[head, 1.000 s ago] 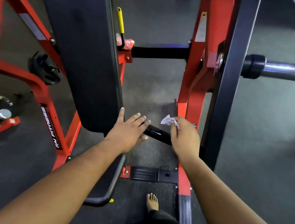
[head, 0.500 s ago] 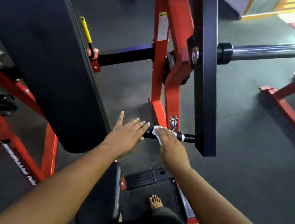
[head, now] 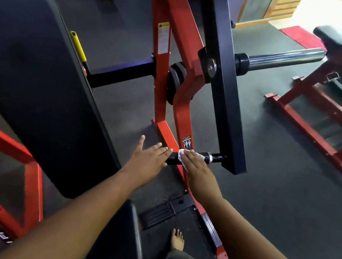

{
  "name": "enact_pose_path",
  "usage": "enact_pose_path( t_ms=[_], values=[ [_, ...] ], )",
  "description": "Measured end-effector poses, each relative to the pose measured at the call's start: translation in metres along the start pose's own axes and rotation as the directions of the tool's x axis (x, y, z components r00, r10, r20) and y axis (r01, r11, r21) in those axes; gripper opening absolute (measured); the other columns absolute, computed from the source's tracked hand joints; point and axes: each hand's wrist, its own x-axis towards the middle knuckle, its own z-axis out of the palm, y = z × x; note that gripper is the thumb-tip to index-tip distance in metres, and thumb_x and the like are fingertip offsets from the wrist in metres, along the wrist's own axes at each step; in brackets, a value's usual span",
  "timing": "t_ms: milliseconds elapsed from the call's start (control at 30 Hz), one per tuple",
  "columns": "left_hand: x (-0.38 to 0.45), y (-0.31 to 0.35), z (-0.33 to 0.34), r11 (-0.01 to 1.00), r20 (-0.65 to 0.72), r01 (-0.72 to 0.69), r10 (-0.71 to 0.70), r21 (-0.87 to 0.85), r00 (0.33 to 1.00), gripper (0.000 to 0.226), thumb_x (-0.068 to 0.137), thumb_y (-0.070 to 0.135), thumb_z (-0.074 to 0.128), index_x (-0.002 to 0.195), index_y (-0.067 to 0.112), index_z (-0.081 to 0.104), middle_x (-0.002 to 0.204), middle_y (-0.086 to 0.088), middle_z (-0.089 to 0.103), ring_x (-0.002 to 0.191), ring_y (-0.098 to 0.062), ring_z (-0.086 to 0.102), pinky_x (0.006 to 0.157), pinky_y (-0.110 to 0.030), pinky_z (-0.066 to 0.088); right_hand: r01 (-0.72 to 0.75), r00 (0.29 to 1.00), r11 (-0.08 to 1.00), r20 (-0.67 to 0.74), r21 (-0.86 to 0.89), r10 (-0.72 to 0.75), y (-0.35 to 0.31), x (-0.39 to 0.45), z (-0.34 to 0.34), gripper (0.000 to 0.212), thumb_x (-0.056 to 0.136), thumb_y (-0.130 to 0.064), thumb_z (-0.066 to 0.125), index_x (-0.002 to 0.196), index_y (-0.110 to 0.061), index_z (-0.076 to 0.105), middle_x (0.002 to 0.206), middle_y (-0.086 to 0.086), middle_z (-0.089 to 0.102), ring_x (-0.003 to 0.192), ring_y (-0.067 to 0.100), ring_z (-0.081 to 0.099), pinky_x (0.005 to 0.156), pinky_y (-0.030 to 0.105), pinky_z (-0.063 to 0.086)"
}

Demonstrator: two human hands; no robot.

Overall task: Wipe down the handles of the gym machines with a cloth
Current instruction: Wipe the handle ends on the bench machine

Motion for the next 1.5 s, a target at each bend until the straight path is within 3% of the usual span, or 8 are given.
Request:
enact_pose_path(
  t_ms=[200,467,600,800,1000,1200,1333,1500],
  values=[
    [0.001,-0.003,0.004,1.0,-0.011,-0.015,0.015,-0.007,1.0,0.056,0.111,0.04,0.029,0.164,0.027,0.014,0.167,0.011,0.028,0.156,-0.011,0.017,0.123,-0.063,-0.004,-0.22,0.973,0.975,-0.065,-0.005,0.22,0.023,0.009,-0.004,0.058,0.094,0.003,0.04,0.149,-0.013,0.05,0.153,0.008,0.051,0.149,0.025,0.036,0.128,0.044,0.013],
    [-0.002,-0.001,0.009,1.0,-0.064,-0.01,0.01,-0.001,0.998,0.056,0.111,0.04,0.028,0.164,0.027,0.014,0.168,0.01,0.026,0.157,-0.012,0.017,0.125,-0.061,-0.002,-0.079,0.994,0.975,-0.055,0.208,0.093,-0.02,-0.001,-0.003,0.052,0.099,-0.001,0.043,0.149,-0.011,0.05,0.158,0.007,0.043,0.148,0.012,0.026,0.126,0.037,0.022],
    [-0.003,-0.002,0.013,1.0,-0.101,-0.026,0.025,-0.011,0.995,0.056,0.111,0.039,0.029,0.164,0.026,0.016,0.167,0.008,0.029,0.156,-0.014,0.02,0.124,-0.062,-0.004,-0.365,0.854,0.873,-0.259,0.323,0.452,0.012,0.013,-0.038,0.043,0.102,-0.002,0.045,0.143,-0.01,0.056,0.15,0.009,0.053,0.143,0.023,0.044,0.118,0.04,0.038],
    [-0.004,-0.004,0.014,0.999,-0.105,-0.034,0.032,-0.02,0.994,0.056,0.111,0.04,0.028,0.164,0.027,0.016,0.167,0.009,0.029,0.156,-0.013,0.02,0.124,-0.063,-0.002,-0.43,0.902,0.897,0.001,0.104,0.432,-0.009,0.022,-0.014,0.057,0.095,0.01,0.046,0.144,-0.019,0.053,0.157,0.009,0.044,0.149,0.025,0.034,0.12,0.044,0.034],
    [-0.004,-0.002,0.015,0.999,-0.105,-0.009,0.006,-0.033,0.994,0.055,0.111,0.04,0.028,0.164,0.029,0.016,0.167,0.01,0.027,0.157,-0.013,0.017,0.124,-0.063,-0.003,-0.326,0.944,0.9,0.04,0.29,0.329,-0.039,0.008,0.0,0.062,0.095,0.01,0.049,0.148,-0.021,0.051,0.161,0.004,0.039,0.152,0.02,0.028,0.124,0.034,0.025],
    [-0.005,-0.002,0.014,0.999,-0.114,-0.018,0.013,-0.045,0.993,0.055,0.111,0.041,0.03,0.163,0.028,0.02,0.165,0.008,0.033,0.156,-0.014,0.021,0.123,-0.067,0.002,-0.432,0.785,0.829,-0.305,0.355,0.539,-0.005,0.013,-0.037,0.044,0.1,0.007,0.045,0.136,-0.013,0.061,0.144,0.013,0.059,0.139,0.029,0.051,0.113,0.045,0.045],
    [-0.005,-0.002,0.011,1.0,-0.096,-0.017,0.014,-0.023,0.995,0.055,0.111,0.042,0.027,0.163,0.029,0.016,0.167,0.009,0.028,0.157,-0.013,0.016,0.123,-0.067,0.0,-0.488,0.871,0.865,0.012,0.116,0.49,-0.018,0.03,-0.025,0.053,0.098,0.008,0.044,0.141,-0.021,0.055,0.147,0.013,0.053,0.136,0.029,0.049,0.111,0.043,0.043],
    [-0.004,-0.002,0.011,0.999,-0.084,-0.015,0.012,-0.044,0.996,0.055,0.111,0.041,0.029,0.163,0.028,0.016,0.168,0.008,0.027,0.157,-0.013,0.014,0.122,-0.067,-0.001,-0.376,0.926,0.912,0.043,0.165,0.374,-0.042,0.023,-0.004,0.055,0.099,0.006,0.048,0.144,-0.024,0.054,0.162,0.003,0.038,0.154,0.019,0.025,0.118,0.028,0.026]
  ],
)
